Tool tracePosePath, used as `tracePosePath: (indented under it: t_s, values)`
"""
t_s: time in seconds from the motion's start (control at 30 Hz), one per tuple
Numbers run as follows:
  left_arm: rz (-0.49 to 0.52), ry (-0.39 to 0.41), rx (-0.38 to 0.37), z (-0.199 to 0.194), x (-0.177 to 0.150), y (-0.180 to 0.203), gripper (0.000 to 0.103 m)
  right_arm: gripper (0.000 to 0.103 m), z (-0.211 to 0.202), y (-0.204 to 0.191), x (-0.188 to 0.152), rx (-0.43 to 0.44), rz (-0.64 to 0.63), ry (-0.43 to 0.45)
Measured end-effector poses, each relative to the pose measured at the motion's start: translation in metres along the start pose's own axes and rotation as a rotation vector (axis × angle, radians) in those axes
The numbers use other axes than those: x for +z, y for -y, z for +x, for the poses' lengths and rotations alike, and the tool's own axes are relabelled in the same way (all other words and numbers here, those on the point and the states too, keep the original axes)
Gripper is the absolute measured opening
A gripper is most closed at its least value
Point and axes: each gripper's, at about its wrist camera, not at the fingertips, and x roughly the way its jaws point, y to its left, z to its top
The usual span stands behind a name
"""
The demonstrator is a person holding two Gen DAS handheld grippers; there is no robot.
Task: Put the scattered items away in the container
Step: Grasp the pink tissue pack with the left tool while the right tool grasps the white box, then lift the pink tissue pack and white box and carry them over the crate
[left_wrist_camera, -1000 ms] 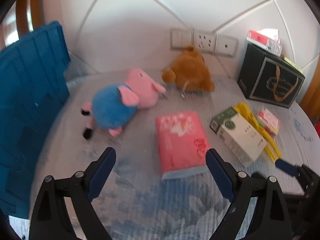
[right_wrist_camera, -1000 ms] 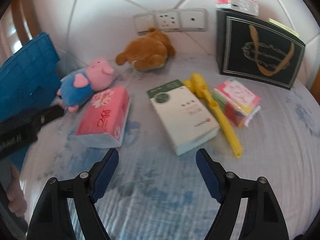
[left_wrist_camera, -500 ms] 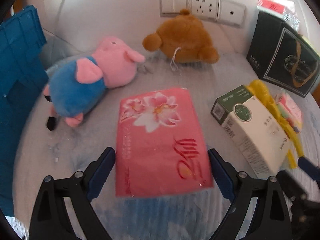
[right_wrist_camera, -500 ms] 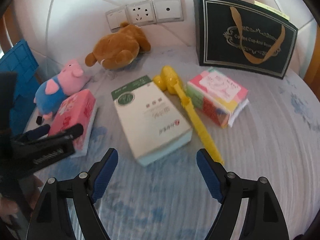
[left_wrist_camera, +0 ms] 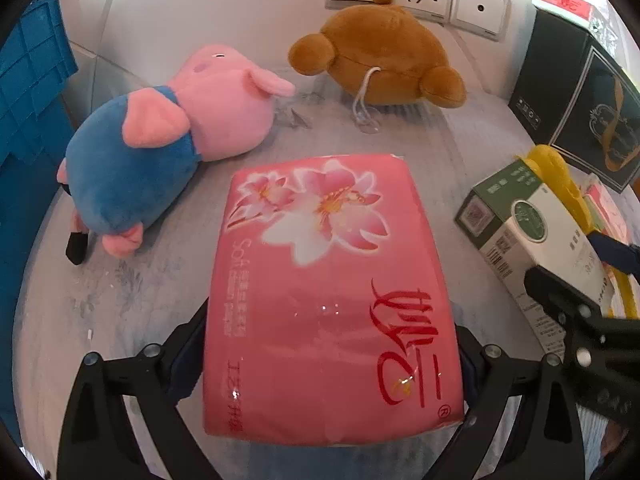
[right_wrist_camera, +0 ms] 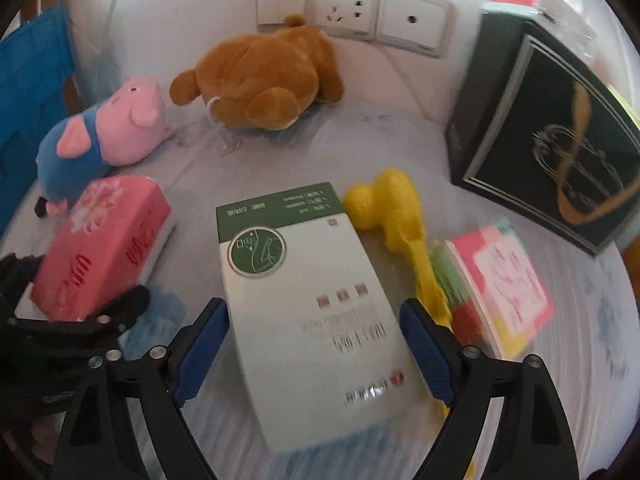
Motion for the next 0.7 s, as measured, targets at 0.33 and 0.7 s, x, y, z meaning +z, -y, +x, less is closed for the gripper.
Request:
tracePosePath:
  t_s: [0.33, 0.7]
  values:
    - [0.036, -0.006, 0.012, -0.012, -0.026, -0.014, 0.097, 0.076, -0.008, -0.019, -0.035, 0.046, 0.036, -0.111]
    - [0.060, -0.099, -0.040, -0.068, -0.107, -0.028, 0.097, 0.080, -0.065, -0.024, -0.115, 0.087, 0.145, -0.196]
